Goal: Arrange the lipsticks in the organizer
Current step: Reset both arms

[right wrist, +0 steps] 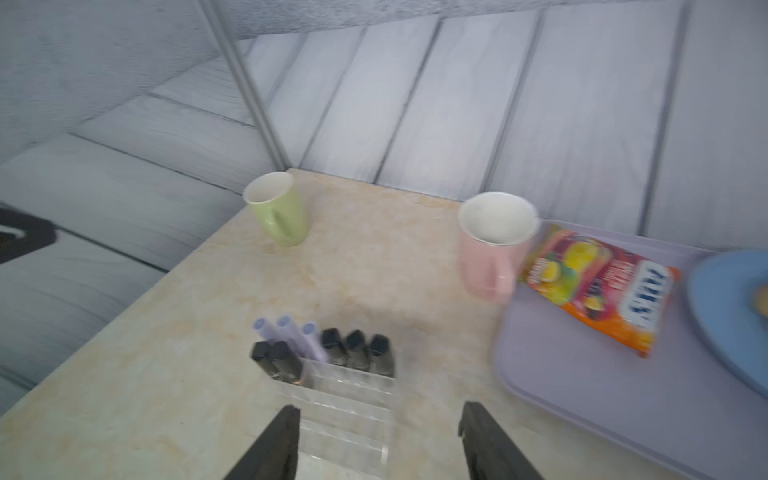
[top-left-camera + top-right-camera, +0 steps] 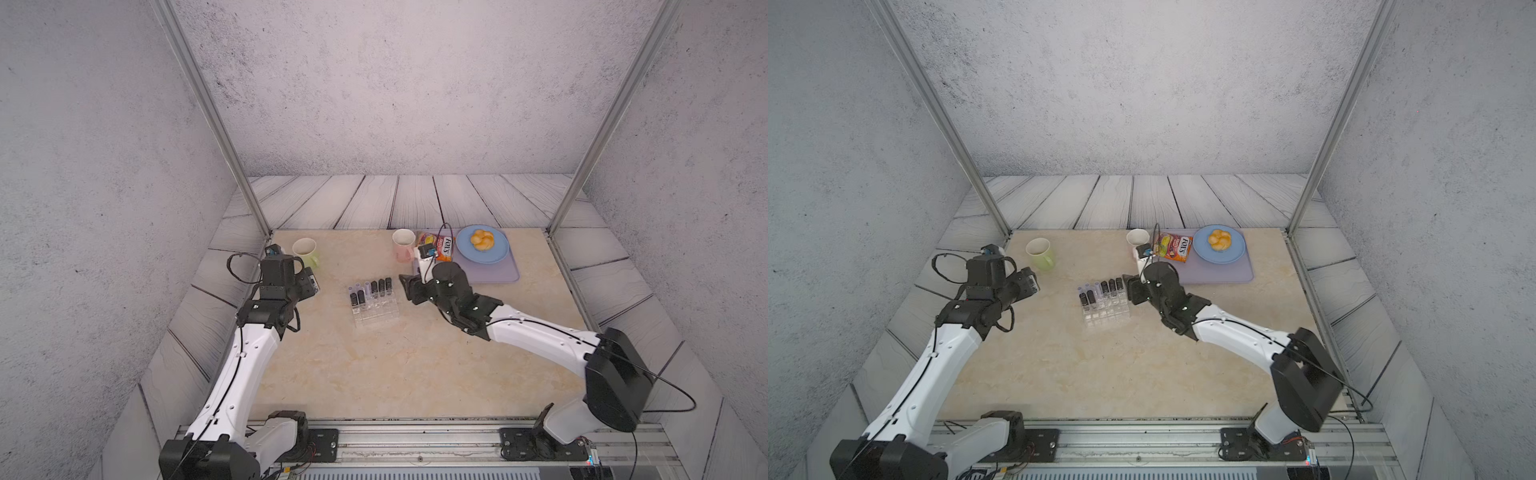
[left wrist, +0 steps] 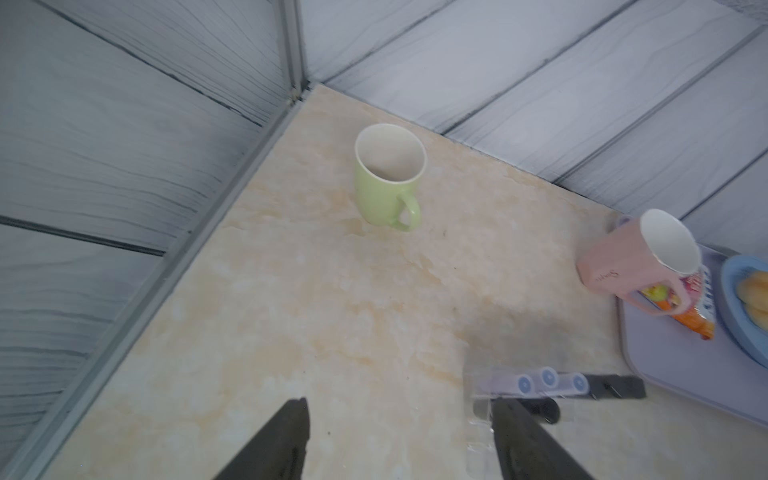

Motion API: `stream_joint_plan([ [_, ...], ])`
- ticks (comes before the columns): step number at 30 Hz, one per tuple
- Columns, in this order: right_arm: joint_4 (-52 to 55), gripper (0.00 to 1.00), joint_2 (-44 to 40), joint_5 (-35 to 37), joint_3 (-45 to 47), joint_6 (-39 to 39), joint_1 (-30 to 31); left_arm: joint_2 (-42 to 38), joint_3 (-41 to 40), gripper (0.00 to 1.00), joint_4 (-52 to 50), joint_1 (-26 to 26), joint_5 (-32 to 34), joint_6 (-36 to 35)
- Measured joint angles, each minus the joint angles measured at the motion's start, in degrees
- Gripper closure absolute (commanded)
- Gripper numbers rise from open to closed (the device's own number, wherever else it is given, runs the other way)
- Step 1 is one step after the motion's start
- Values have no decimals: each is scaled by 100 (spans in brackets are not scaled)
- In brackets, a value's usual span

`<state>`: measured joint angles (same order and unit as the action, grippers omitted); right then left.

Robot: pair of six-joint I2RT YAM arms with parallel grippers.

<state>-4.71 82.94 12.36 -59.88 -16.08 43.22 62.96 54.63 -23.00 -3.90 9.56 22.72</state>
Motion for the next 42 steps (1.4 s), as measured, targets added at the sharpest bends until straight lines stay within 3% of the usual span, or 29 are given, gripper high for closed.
stream_joint_plan([
  [8,1117,20,-2371,1200,1379,820,-2170,640,-691,24,1611,2,1464,-437],
  [13,909,18,-2916,1976,2184,1263,-2535,599,-955,25,2555,2,2092,-581],
  [21,487,18,-2426,2205,2435,1268,-2708,970,-1589,27,3451,-151,2312,-319],
  [29,240,18,-2463,2192,2452,1266,-2841,407,-1985,24,3794,-299,1910,-367],
  [33,-337,18,-2328,2122,2712,1298,-3018,533,-2267,24,4203,-328,1921,-522],
  [42,-2212,17,-693,1589,3259,1620,-3176,839,-2855,18,5134,-334,2269,-1200],
])
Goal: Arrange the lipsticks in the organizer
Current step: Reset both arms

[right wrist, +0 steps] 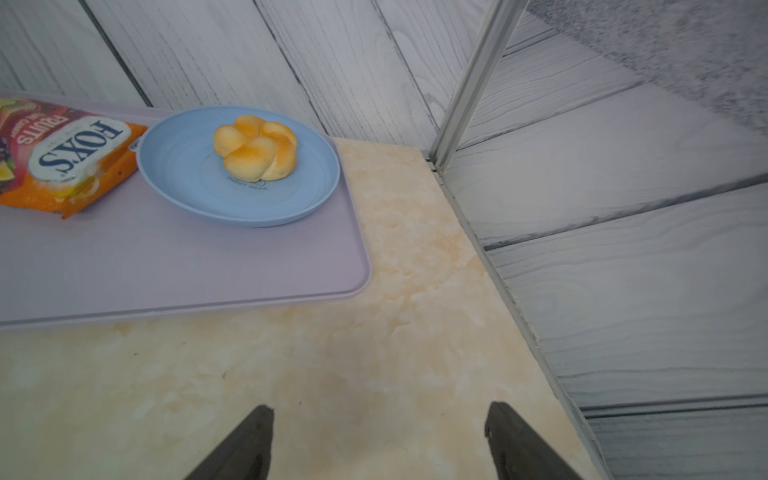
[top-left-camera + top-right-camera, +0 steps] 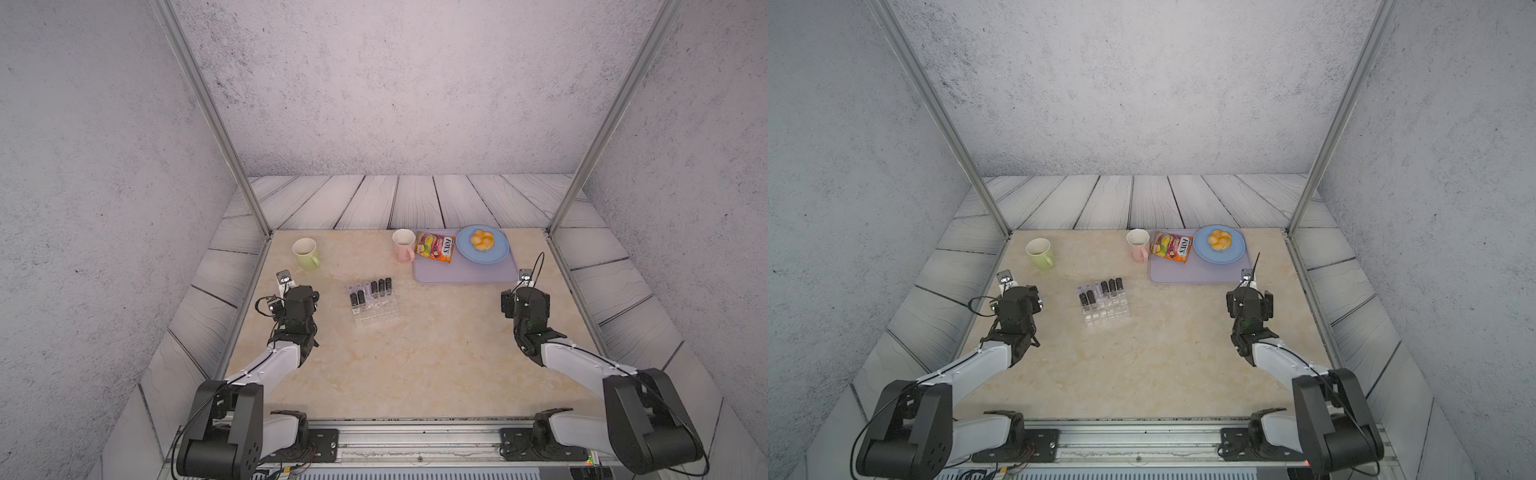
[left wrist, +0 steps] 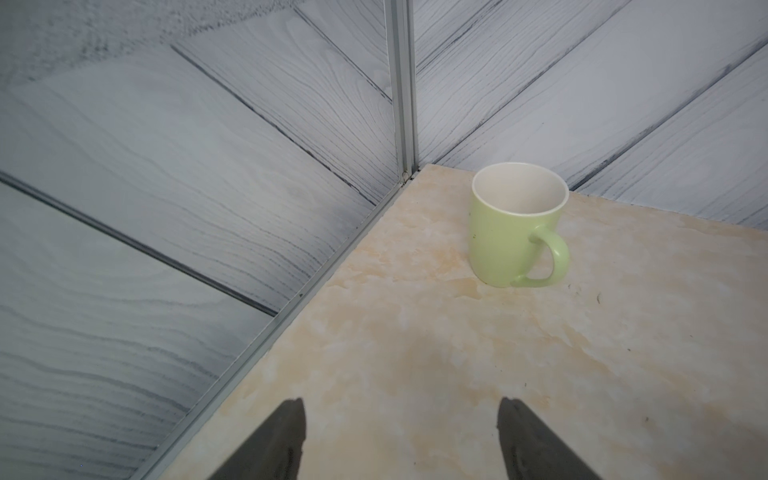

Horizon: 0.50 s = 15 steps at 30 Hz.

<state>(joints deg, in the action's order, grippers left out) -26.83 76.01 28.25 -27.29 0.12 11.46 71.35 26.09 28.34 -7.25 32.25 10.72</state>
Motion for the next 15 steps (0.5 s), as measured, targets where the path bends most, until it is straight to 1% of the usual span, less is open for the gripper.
stream_joint_plan([
  [3,-420,17,306,-271,72,48,-87,317,-245,14,721,15,55,-177],
  [5,-730,16,343,-505,197,48,-216,756,-398,14,1228,87,-79,-282],
  [7,-1132,14,437,-748,337,42,-361,1143,-393,1,1276,234,-450,-411],
  [9,-1626,12,688,-933,479,26,-474,1375,-330,2,1351,374,-861,-492],
  [11,-2203,5,1102,-1082,647,22,-544,1668,-334,2,1834,509,-1331,-597],
  [12,-2387,4,1261,-1130,704,37,-549,1703,-330,2,1821,553,-1495,-601],
  [15,-2430,1,1467,-1141,710,-76,-586,1692,-308,2,1812,721,-1891,-595],
])
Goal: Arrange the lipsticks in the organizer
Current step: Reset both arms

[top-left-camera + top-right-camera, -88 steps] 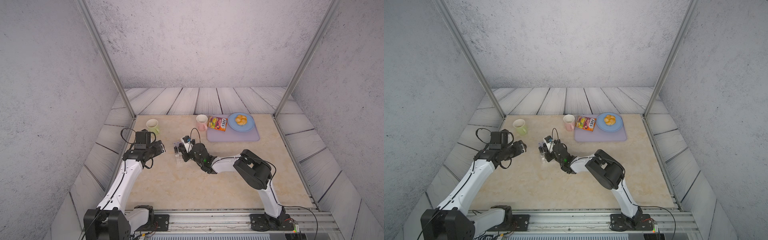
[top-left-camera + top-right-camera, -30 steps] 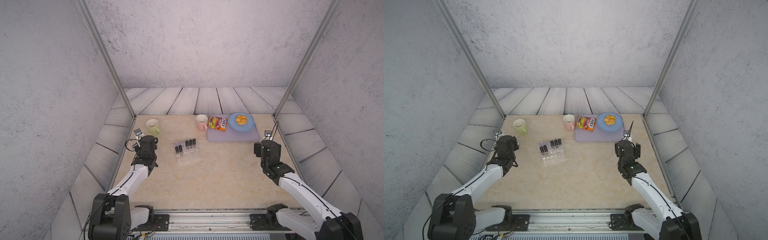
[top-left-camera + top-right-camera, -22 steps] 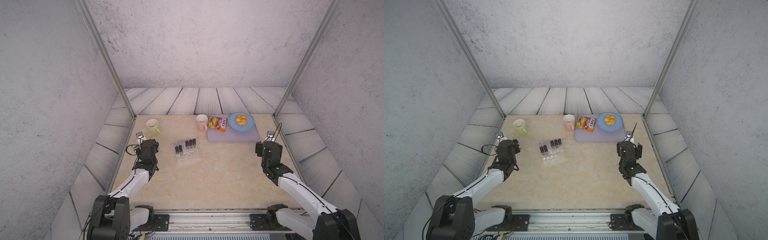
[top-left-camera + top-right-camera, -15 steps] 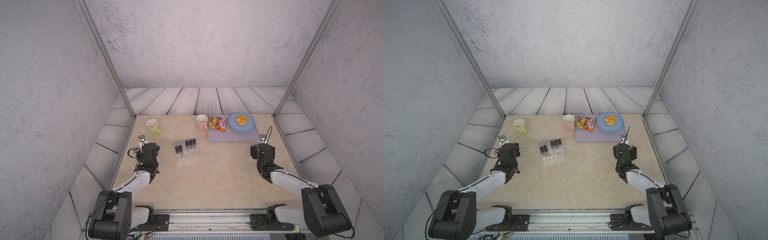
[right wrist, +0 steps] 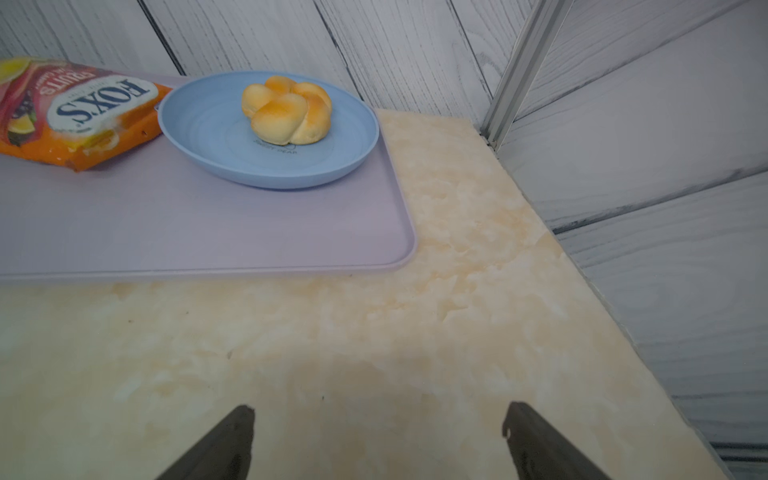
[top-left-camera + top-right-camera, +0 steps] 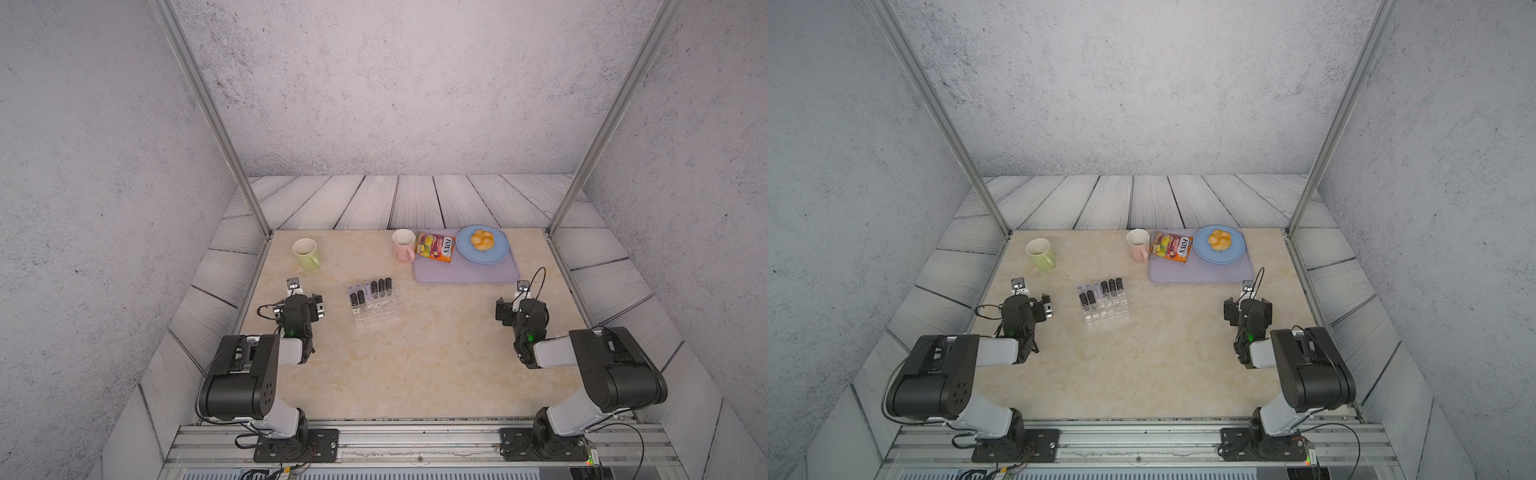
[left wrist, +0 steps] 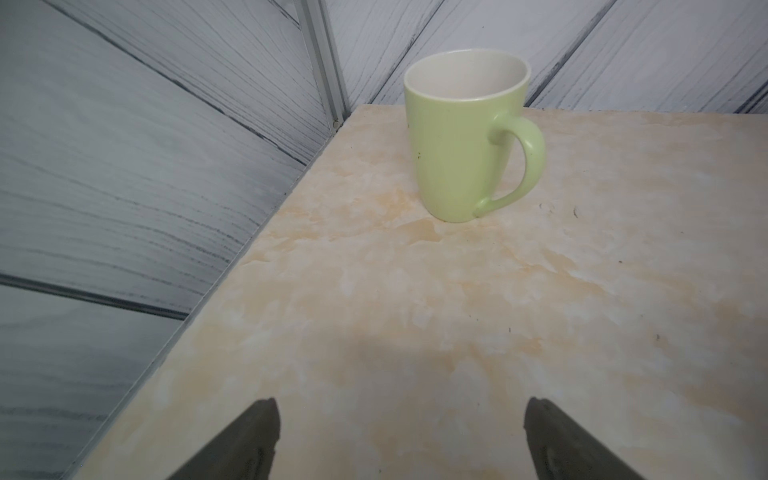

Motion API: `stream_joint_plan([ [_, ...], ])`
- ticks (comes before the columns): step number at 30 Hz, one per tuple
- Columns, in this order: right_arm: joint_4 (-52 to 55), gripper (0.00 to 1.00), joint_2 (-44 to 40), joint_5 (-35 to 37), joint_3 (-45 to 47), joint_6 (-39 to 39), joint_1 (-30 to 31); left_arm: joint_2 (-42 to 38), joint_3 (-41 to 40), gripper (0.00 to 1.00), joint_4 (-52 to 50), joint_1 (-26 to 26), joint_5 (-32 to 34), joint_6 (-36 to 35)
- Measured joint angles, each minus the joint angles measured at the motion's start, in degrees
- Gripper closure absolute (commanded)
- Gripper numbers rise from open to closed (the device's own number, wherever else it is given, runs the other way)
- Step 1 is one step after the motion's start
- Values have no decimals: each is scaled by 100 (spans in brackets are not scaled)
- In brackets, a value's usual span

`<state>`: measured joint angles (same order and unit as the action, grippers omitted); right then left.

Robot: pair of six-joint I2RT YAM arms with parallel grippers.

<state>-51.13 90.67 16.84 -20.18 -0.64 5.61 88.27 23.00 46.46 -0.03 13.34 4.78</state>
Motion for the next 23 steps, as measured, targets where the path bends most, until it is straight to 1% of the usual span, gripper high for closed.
stream_joint_plan([
  [3,-31,0,-4,68,-144,-212,-177,-15,46,2,-17,94,-236,0],
  [7,-136,0,-4,153,-195,-361,-282,-26,74,2,-31,96,-398,0],
  [14,-140,0,-4,173,-195,-417,-280,-26,203,2,-144,-133,-192,-61],
  [23,-140,0,-4,173,-195,-437,-280,-26,214,2,-245,-131,-116,-94],
])
